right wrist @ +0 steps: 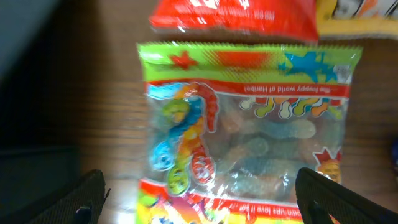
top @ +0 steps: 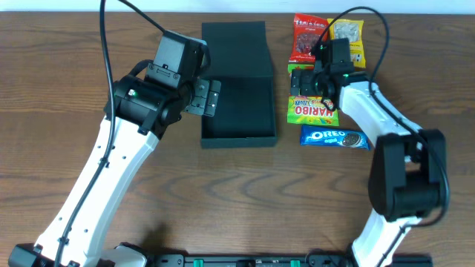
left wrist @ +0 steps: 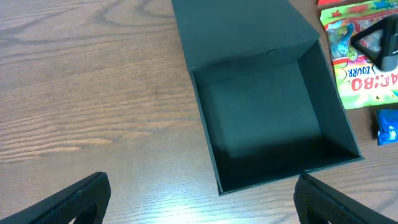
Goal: Pack container
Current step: 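Reach the right gripper to the green Haribo bag and grasp it, then carry the Haribo bag into the box and release it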
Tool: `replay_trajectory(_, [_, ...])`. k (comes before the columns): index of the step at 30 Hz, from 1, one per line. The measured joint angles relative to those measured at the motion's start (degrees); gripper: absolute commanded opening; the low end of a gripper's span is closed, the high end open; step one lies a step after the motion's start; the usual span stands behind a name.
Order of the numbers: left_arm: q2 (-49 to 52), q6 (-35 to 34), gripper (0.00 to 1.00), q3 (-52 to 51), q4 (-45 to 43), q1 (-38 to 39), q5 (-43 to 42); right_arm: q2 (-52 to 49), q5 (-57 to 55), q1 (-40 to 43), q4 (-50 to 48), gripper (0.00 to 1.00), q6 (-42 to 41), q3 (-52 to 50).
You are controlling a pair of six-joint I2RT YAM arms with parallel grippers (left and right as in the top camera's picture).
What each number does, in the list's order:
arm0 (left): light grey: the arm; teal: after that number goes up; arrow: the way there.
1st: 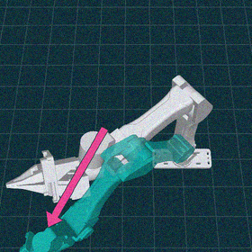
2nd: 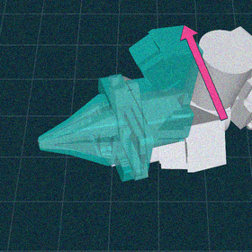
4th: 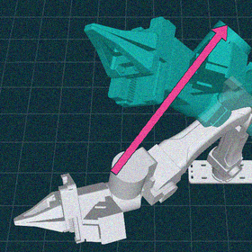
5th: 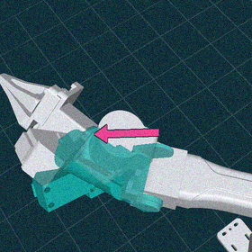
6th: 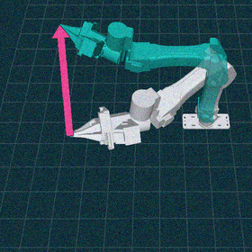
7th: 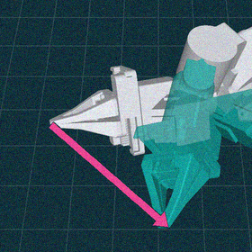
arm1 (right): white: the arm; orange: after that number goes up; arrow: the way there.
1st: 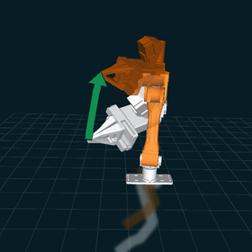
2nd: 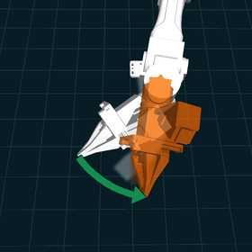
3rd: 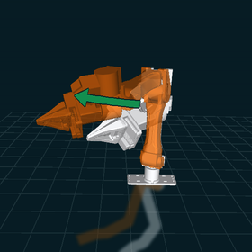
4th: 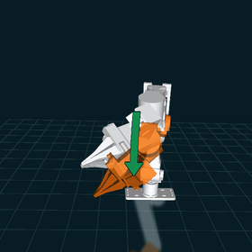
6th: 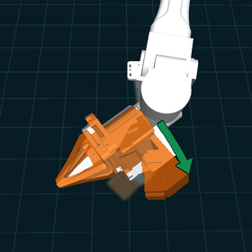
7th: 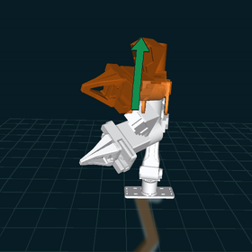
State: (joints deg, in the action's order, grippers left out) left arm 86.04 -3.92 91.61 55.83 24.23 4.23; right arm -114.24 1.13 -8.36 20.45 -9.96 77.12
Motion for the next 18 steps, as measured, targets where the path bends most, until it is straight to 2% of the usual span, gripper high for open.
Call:
replay_trajectory(3, [0.0, 0.4, 0.95, 0.0, 0.0, 0.0, 0.0, -2.6, -1.7, 0.0, -0.6, 0.88, 0.2, 0.0])
replay_trajectory(6, [0.0, 0.8, 0.95, 0.0, 0.0, 0.0, 0.0, -4.7, -3.6, 0.0, -1.0, 0.70, 0.5, 0.3])
replay_trajectory(7, [0.0, 0.8, 0.95, 0.0, 0.0, 0.0, 0.0, -5.2, -4.2, 0.1, -1.0, 0.61, 0.5, 0.8])
replay_trajectory(8, [0.0, 0.8, 0.95, 0.0, -0.1, 0.0, 0.0, -5.7, -4.5, 0.2, -0.9, 0.44, 0.6, 1.2])
replay_trajectory(10, [0.0, 0.9, 0.95, 0.0, -0.2, 0.0, 0.0, -6.1, -4.6, 0.2, -0.5, 0.23, 1.2, 1.7])
replay_trajectory(12, [0.0, 1.0, 0.95, 0.0, -0.2, 0.0, 0.0, -6.4, -4.8, 0.2, -0.2, 0.08, 0.6, 2.4])
replay_trajectory(14, [0.0, 1.0, 0.95, 0.0, -0.3, 0.0, 0.0, -6.4, -4.9, 0.2, 0.2, 0.01, 0.8, 2.7])
replay_trajectory(18, [0.0, 1.0, 0.95, 0.0, -0.3, 0.0, 0.0, -6.4, -4.8, 0.2, 1.5, 0.01, 0.8, 3.0])
